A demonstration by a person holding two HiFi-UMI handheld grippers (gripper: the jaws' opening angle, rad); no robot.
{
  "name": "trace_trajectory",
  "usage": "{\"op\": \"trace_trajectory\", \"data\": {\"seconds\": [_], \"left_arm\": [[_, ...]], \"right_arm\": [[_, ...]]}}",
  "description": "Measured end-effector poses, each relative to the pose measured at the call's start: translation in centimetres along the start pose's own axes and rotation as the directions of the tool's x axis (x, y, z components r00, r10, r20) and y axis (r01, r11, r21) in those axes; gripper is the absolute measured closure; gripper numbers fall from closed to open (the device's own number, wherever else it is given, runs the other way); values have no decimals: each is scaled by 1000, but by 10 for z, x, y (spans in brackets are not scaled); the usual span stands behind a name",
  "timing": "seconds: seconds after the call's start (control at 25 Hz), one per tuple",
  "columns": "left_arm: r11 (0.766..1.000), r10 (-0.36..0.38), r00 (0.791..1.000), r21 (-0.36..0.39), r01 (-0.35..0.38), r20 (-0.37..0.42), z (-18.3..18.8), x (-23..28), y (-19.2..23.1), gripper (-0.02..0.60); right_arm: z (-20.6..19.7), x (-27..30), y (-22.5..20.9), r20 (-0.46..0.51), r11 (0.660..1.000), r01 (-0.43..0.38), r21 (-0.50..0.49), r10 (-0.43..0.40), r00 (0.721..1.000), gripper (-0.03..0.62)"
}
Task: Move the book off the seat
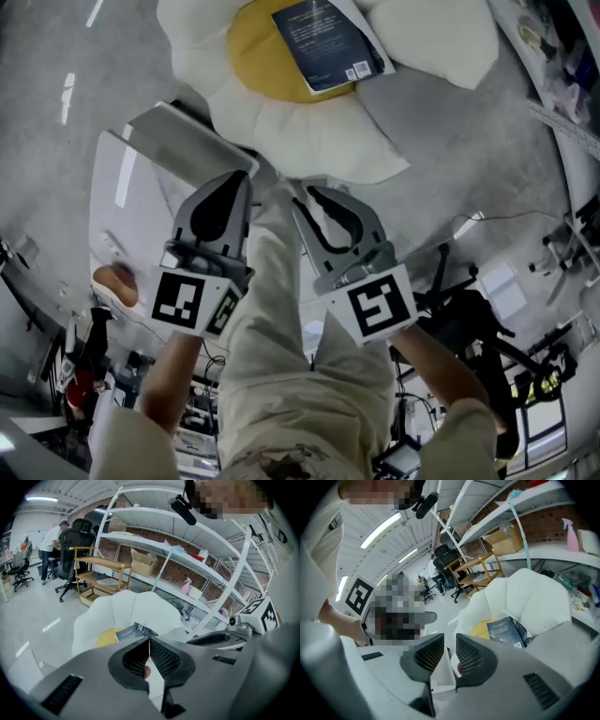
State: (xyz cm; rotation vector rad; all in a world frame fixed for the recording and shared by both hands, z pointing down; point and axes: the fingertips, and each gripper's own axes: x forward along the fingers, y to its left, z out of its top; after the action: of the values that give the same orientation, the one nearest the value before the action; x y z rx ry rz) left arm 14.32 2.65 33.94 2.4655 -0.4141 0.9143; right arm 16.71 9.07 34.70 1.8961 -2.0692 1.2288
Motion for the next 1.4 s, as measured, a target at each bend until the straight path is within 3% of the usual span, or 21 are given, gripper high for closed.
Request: {"op": "trace_trajectory", "data": {"seconds": [0.28,0.68,1.04,1.4], "left_arm": [[999,-24,1000,42,24,-14,-15,49,25,569],[969,-125,988,202,141,-91,-37,136,49,568],[950,-206,955,190,247,-213,-68,190,46,562],[913,-228,905,244,327,-360,-97,237,57,419]], "right_arm": [[-23,39,-31,49,994,71,84,-75,996,501],[-67,83,-86,71,947,155,282,-181,981,459],[-104,115,-134,16,844,232,483,-273,962,426],[-133,139,-181,-4,752,273,600,-338,941,389]]}}
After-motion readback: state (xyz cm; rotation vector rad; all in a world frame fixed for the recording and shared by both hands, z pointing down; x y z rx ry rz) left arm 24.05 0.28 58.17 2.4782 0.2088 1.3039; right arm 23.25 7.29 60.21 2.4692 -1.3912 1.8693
